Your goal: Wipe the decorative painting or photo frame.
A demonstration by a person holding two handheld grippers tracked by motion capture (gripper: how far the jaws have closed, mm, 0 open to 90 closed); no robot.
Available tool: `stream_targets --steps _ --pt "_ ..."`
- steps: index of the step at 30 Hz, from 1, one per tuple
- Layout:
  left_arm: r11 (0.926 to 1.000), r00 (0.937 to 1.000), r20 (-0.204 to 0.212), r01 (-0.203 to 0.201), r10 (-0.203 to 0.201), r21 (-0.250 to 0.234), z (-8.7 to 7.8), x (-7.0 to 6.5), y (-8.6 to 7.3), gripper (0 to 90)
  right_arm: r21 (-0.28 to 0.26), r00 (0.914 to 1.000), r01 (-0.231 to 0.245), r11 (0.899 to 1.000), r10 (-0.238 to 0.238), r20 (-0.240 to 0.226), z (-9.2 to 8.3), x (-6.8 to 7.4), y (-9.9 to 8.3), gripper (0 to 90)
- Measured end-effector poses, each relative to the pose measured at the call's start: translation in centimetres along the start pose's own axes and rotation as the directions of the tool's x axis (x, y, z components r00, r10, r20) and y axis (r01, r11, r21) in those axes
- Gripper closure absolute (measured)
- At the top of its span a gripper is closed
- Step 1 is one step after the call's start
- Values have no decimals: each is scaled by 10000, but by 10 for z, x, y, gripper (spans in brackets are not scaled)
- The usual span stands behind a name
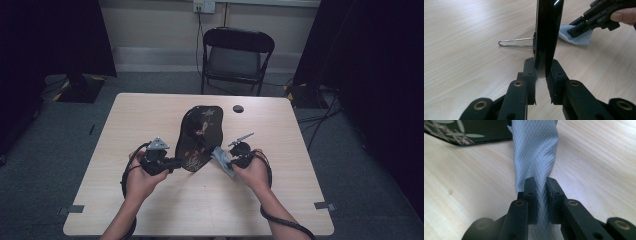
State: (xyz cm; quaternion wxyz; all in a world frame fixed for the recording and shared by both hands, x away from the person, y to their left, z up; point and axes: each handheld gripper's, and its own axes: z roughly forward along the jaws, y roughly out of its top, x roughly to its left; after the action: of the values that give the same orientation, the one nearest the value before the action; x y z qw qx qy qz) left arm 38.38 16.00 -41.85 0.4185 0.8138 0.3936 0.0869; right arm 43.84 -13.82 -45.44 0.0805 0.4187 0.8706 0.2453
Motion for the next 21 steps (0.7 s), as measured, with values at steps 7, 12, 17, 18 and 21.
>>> stream_targets --steps 7,12,17,18,21 --pt "9999 10000 -21 46 -46 -111 1 0 -1 786 -111 9996 167 9998 -169 -231 -3 7 -9 804" --pt "9999 10000 -35 -10 10 -102 1 0 -1 784 -228 9998 169 9996 -171 -95 -8 3 -13 804" --pt "10000 10000 -41 -52 52 23 0 -1 0 780 -584 9996 -223 9980 233 164 -17 -11 -20 804" --pt "10000 10000 -68 -17 17 10 -1 -2 0 780 -584 9996 -223 9980 233 164 -17 -11 -20 804" --pt "10000 10000 -84 22 -22 -5 -3 -1 -1 763 -953 9976 -506 9942 549 428 -25 -21 -27 803"
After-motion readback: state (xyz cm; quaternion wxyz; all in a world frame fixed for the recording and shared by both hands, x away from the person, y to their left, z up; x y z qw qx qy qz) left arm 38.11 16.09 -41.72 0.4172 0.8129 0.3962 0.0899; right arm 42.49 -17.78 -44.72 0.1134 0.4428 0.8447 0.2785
